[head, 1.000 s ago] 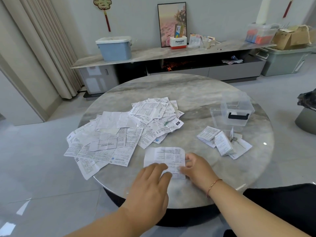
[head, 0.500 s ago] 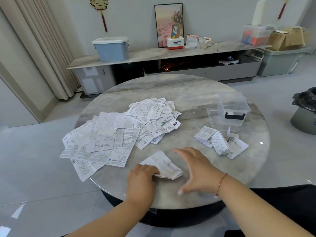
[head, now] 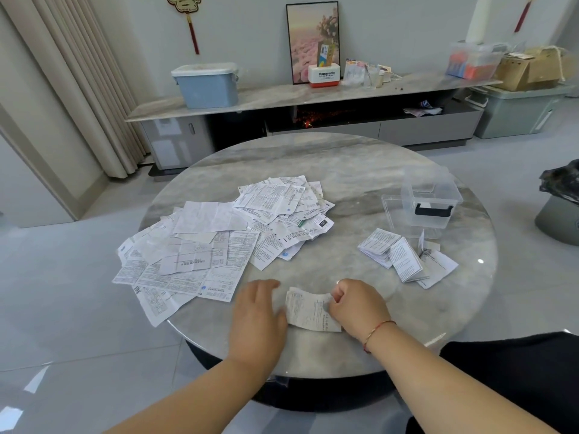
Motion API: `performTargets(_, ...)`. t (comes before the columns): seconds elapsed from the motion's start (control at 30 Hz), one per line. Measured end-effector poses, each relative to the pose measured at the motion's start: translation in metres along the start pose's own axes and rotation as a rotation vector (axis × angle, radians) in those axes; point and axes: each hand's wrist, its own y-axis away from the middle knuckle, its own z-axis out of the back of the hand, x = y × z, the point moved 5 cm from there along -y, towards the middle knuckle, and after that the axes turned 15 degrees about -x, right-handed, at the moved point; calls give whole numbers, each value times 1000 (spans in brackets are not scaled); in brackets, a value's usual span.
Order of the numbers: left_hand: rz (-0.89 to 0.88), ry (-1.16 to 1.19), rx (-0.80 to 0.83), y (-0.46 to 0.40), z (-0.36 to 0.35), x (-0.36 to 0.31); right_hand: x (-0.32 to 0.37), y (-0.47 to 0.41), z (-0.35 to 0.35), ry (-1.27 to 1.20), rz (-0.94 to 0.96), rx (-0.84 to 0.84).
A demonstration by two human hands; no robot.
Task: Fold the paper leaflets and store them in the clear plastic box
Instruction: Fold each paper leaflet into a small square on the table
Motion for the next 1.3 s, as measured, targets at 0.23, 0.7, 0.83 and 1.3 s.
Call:
performTargets(0.23,-455,-128,195,26,-21,-27,-10,6,-8,-350,-450,123)
performTargets(0.7,-41,68,240,17,-17,-13,10,16,7,-325,314,238)
performTargets(0.83,56,131,202,21,-18,-5,9,9,-1,-314,257,140)
performTargets(1.3,172,-232,273,10,-23,-4,10,-3,-11,-50,171,66)
